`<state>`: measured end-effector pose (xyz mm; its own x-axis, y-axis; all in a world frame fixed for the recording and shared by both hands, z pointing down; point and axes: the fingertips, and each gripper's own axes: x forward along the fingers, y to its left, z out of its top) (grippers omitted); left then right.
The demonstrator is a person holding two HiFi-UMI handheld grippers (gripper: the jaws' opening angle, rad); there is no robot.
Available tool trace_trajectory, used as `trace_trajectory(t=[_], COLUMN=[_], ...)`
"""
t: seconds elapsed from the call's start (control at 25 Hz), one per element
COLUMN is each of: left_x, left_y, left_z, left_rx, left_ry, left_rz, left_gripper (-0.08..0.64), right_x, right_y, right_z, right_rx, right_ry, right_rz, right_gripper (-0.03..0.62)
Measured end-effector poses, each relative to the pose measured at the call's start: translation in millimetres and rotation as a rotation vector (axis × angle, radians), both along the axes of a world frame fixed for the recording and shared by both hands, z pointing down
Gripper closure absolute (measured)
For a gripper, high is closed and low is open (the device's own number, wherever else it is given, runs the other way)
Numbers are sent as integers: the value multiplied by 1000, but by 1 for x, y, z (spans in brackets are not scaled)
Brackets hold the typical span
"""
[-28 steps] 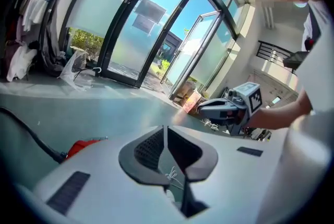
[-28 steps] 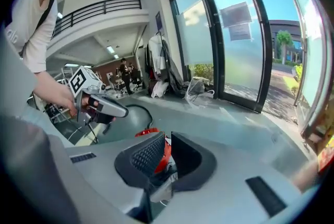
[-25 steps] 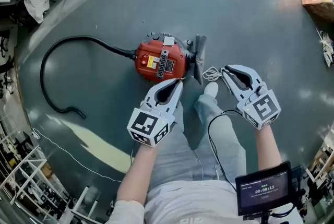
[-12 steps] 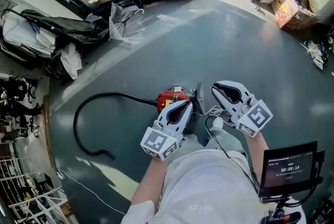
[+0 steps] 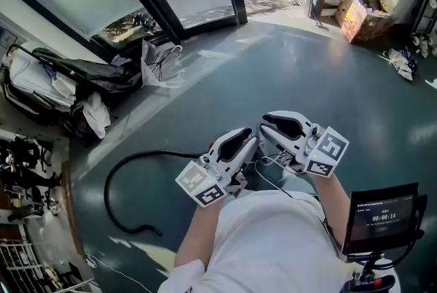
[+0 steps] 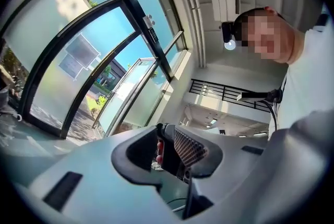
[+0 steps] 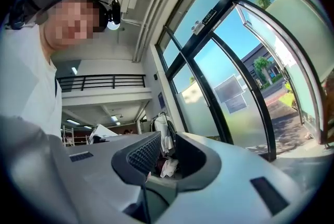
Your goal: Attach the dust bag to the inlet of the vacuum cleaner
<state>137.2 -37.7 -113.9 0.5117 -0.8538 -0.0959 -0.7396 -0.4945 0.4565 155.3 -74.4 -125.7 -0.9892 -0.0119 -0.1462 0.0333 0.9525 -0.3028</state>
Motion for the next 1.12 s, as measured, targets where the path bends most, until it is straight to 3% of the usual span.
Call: trace_trajectory(t=[0.16, 0.4, 0.72, 0.96, 1.12], left_x=[-9, -16, -25, 60, 79], left_y=[-3, 120, 116, 172, 189], left_z=[0, 12, 36, 9, 17], left_rx=[-34, -48, -98, -120, -148], left_ry=[25, 77, 74, 44, 17], left_rz=[106, 228, 209, 163, 153], left_gripper=[471, 471, 471, 471, 471], right_x=[-10, 2, 27, 128, 147], right_y=[0, 122, 131, 178, 191], right_z=[-2, 18, 27, -2, 6], right_rx=[-33, -124, -101, -124, -116], right_ry=[13, -3, 21, -56, -59], right_rz=[121, 290, 365, 385, 411], right_gripper=[525, 526, 526, 527, 528])
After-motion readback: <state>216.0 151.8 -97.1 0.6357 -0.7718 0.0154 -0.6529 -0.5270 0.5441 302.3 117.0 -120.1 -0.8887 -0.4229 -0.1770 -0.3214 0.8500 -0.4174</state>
